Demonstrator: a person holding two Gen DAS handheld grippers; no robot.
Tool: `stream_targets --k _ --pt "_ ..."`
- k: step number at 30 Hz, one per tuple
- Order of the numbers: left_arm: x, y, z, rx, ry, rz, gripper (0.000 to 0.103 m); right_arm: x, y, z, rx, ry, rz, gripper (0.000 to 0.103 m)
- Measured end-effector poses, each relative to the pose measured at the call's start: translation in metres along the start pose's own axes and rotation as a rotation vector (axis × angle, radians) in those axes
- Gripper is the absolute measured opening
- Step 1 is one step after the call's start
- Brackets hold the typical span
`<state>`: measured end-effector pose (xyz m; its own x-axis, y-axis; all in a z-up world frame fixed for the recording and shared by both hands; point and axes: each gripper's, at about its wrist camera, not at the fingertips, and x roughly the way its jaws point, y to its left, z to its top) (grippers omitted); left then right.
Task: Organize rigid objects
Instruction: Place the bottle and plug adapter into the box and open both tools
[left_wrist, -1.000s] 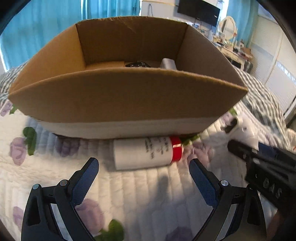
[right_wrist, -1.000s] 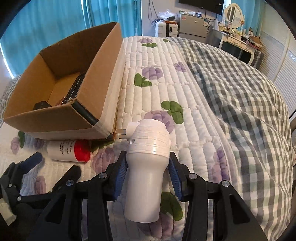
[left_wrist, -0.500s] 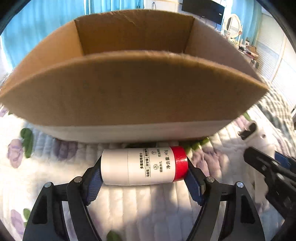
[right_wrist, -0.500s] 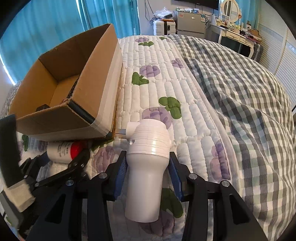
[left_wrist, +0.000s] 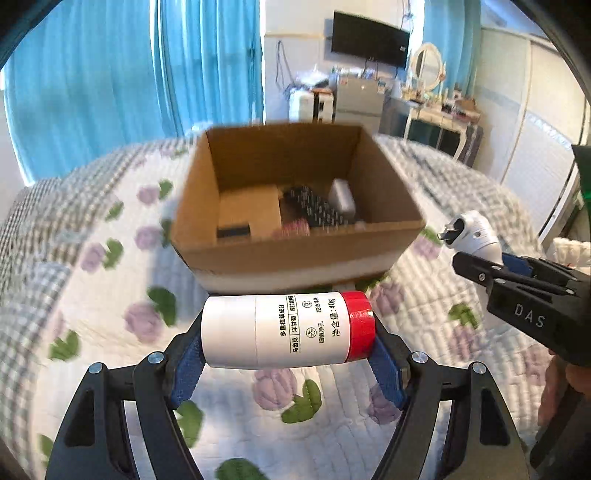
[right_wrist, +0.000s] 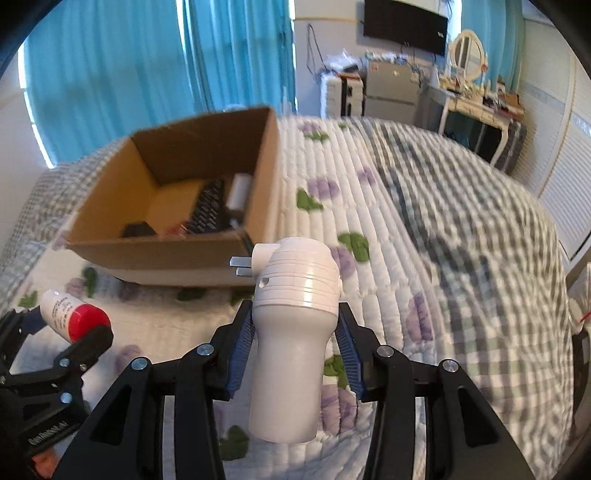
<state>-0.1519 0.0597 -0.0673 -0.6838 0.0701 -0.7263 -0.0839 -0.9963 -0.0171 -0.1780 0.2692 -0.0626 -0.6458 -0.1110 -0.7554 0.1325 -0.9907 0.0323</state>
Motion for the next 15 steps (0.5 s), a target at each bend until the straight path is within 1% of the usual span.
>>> stream_targets --k 1,4,6,8,10,12,15 --pt "-0.006 0.004 0.004 0.001 -0.012 -0.009 0.078 -0.008 0.003 0.004 -0.002 -0.014 0.010 0.043" --pt "-0.021 0.014 0.030 -0.003 -0.041 -0.069 0.078 -0.029 0.011 0.019 -0.015 -0.062 0.038 0.043" --pt "-0.026 0.020 0.046 -0.002 -0.068 -0.074 0.078 -0.038 0.017 0.035 -0.033 -0.090 0.051 0.043" --pt "-0.026 0.024 0.068 0.010 -0.078 -0.067 0.079 -0.045 0.025 0.052 -0.050 -0.119 0.066 0.043" --pt "-0.017 0.027 0.091 0.049 -0.081 -0.054 0.079 -0.045 0.031 0.069 -0.062 -0.141 0.081 0.043" --pt "-0.004 0.027 0.106 0.070 -0.082 -0.030 0.079 -0.040 0.036 0.087 -0.066 -0.156 0.093 0.043" --pt "0.032 0.026 0.127 0.114 -0.059 0.000 0.079 -0.025 0.043 0.109 -0.072 -0.165 0.111 0.043"
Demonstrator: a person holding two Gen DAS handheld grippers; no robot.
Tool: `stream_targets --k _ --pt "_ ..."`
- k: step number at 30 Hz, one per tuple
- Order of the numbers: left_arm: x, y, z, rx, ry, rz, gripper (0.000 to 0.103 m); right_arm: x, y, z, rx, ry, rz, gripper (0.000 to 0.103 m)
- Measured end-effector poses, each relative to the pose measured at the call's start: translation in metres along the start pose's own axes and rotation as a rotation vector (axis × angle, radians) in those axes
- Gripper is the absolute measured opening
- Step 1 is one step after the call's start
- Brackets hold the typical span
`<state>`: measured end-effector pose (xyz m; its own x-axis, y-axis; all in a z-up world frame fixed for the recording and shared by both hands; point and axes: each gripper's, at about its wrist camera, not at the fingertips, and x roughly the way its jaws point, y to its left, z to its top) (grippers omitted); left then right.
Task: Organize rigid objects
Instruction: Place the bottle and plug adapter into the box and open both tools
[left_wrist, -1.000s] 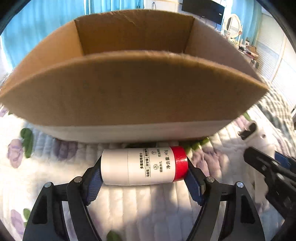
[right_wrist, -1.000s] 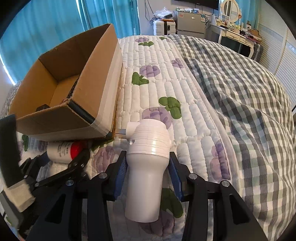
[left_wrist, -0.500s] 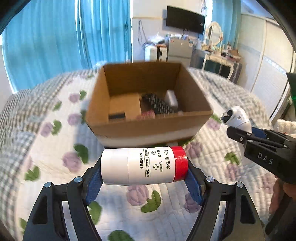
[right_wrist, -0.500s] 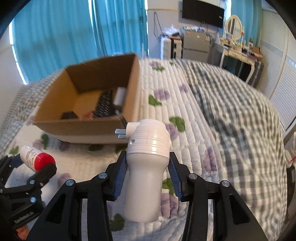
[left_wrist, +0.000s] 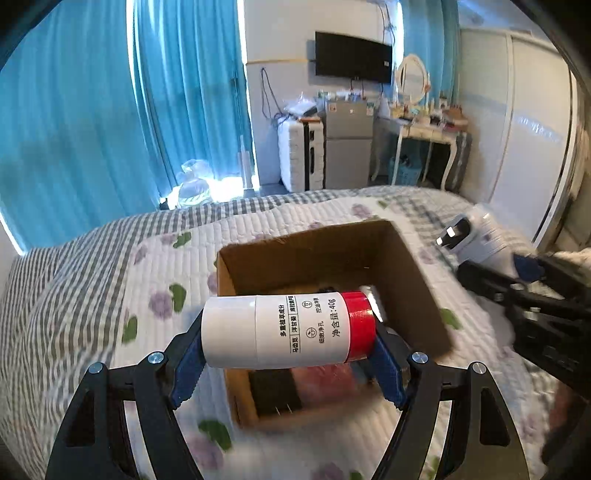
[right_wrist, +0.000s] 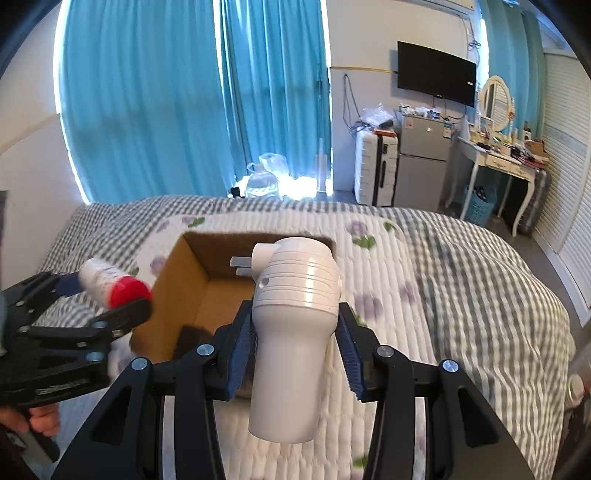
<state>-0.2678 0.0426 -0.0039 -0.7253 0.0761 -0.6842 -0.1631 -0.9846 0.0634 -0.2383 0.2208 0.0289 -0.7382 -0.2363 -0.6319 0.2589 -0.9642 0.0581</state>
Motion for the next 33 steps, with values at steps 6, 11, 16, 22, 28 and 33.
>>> stream_targets --k 6,11,16,22,28,33 --pt "0.080 0.001 0.003 -0.024 0.135 -0.006 0.079 0.048 -0.002 0.014 -0.003 0.017 0.006 0.043" --pt "0.102 -0.003 -0.007 -0.028 0.150 -0.021 0.079 0.075 -0.015 0.002 0.011 0.039 0.006 0.043" --pt "0.096 -0.010 -0.011 0.002 0.113 -0.027 0.086 0.082 -0.022 -0.006 0.018 0.048 0.002 0.043" --pt "0.062 0.006 0.000 -0.044 0.037 -0.014 0.096 0.072 -0.014 -0.008 0.001 0.041 0.005 0.043" --pt "0.028 0.035 0.000 -0.073 -0.014 0.008 0.097 0.062 0.003 -0.001 -0.029 0.041 0.023 0.043" --pt "0.016 0.057 -0.007 -0.090 -0.042 0.059 0.098 0.081 0.031 0.005 -0.047 0.080 0.079 0.043"
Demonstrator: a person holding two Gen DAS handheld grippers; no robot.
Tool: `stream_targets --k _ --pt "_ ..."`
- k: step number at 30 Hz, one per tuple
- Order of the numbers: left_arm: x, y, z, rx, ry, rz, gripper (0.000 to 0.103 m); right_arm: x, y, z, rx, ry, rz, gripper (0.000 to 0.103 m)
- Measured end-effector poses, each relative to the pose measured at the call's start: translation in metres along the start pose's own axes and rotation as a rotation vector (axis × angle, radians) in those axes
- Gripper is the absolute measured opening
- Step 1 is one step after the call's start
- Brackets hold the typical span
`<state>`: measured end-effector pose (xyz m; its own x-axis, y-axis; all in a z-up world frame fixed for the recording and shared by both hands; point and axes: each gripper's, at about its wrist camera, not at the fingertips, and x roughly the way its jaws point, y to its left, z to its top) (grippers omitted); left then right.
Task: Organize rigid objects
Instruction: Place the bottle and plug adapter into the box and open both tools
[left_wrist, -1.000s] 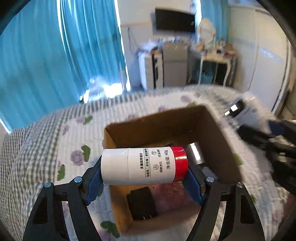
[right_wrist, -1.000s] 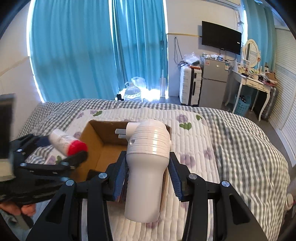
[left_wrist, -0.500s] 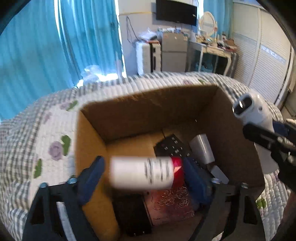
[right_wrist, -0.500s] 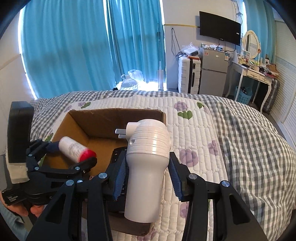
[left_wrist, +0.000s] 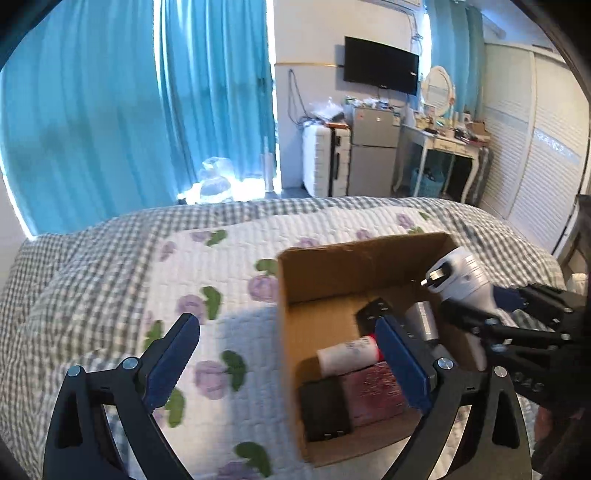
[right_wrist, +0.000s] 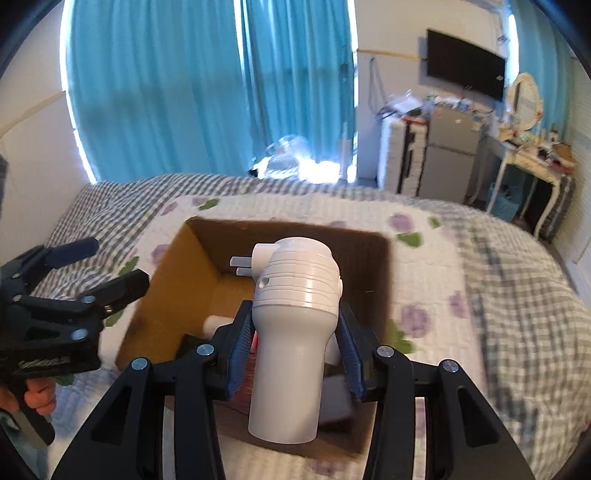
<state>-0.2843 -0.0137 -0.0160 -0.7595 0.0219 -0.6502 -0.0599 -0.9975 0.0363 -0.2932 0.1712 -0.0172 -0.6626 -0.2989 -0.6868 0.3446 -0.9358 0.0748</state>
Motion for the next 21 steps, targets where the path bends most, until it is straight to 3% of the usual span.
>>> stream_targets --k 4,11,12,14,15,21 --pt "0.006 0.017 -0.006 -0.022 -0.004 0.033 0.098 0.041 0.020 0.007 0.003 0.068 0.047 0.043" --pt "0.023 0.042 -0.018 -0.076 0.018 0.032 0.098 0.095 0.035 0.020 -0.014 0.174 0.029 0.044" --pt "0.024 0.045 -0.020 -0.082 0.022 0.033 0.098 0.097 0.036 0.021 -0.025 0.169 0.031 0.046" --pt "0.025 0.049 -0.023 -0.093 0.033 0.034 0.098 0.097 0.039 0.023 -0.042 0.148 0.024 0.061" --pt "0.024 0.049 -0.024 -0.095 0.035 0.036 0.098 0.094 0.039 0.024 -0.040 0.135 0.022 0.063" --pt "-0.005 0.044 -0.021 -0.104 0.002 0.045 0.098 0.047 0.031 0.024 -0.005 0.065 0.005 0.063"
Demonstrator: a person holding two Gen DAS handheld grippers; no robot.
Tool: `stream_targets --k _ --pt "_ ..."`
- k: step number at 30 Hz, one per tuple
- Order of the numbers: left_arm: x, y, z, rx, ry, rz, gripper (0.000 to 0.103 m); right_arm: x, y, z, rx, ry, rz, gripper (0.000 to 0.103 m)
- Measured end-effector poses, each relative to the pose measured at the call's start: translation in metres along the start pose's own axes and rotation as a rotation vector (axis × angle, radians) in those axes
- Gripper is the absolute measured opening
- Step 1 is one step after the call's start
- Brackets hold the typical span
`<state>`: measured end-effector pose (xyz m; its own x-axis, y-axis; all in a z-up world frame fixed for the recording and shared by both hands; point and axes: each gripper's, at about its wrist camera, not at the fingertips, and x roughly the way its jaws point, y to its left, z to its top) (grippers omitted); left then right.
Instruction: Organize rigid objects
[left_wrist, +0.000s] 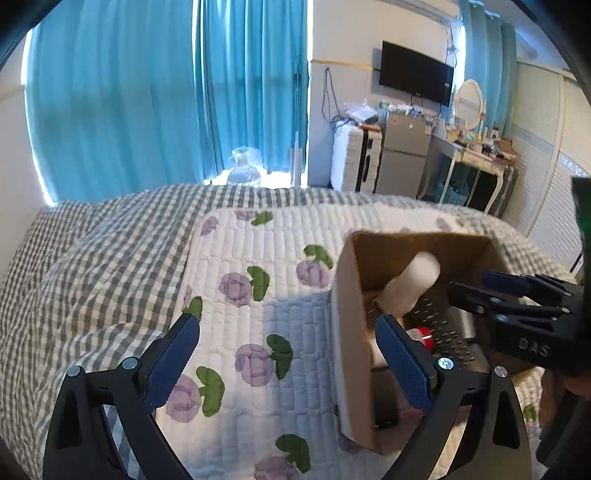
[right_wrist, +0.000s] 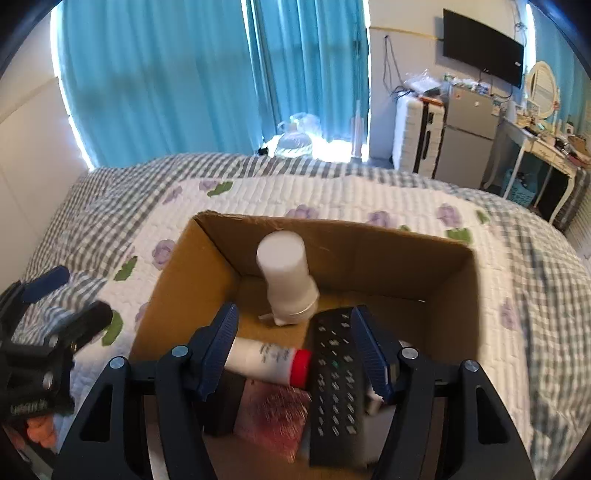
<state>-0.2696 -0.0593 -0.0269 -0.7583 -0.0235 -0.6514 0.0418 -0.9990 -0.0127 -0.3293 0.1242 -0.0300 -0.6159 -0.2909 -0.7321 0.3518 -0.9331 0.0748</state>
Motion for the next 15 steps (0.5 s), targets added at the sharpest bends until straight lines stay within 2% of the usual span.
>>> stream_targets --k 4,8,15 --pt "-0.042 -0.011 0.005 0.004 -0.050 -0.020 0.098 -0.050 -0.004 -0.005 -0.032 -0.046 -0.062 0.063" --pt "-0.092 -0.025 0.013 0.030 -0.119 -0.022 0.101 -0.117 -0.009 -0.011 -0.043 -0.124 -0.111 0.063" --pt "-0.176 -0.048 0.019 0.065 -0.245 -0.047 0.102 -0.223 -0.005 -0.024 -0.022 -0.268 -0.132 0.069"
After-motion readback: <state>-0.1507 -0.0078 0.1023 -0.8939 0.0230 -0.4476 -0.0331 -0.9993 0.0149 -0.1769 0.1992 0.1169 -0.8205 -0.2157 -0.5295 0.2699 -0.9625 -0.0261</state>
